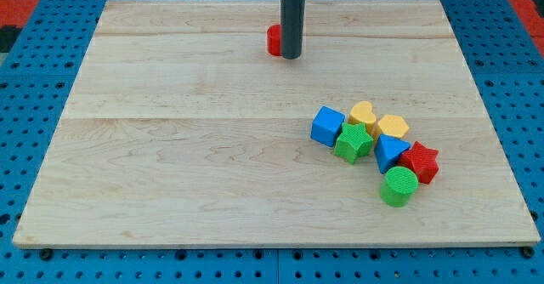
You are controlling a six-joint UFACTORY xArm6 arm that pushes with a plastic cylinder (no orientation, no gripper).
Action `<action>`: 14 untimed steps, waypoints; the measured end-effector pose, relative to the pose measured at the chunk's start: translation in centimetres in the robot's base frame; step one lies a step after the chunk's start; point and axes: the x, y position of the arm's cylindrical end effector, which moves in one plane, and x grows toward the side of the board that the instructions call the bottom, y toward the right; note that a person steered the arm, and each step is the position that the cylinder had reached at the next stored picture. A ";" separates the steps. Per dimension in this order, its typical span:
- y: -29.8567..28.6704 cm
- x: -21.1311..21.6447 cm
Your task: Push the yellow blocks at the bottom of the red circle
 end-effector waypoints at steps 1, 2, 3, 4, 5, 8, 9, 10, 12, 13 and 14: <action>-1.2 -2.8; -1.3 -4.6; 8.8 0.9; 16.7 8.7; 18.5 15.4; 4.9 14.8; 3.3 11.1; 3.9 8.6; 9.7 8.4; 9.6 6.6; 2.9 6.2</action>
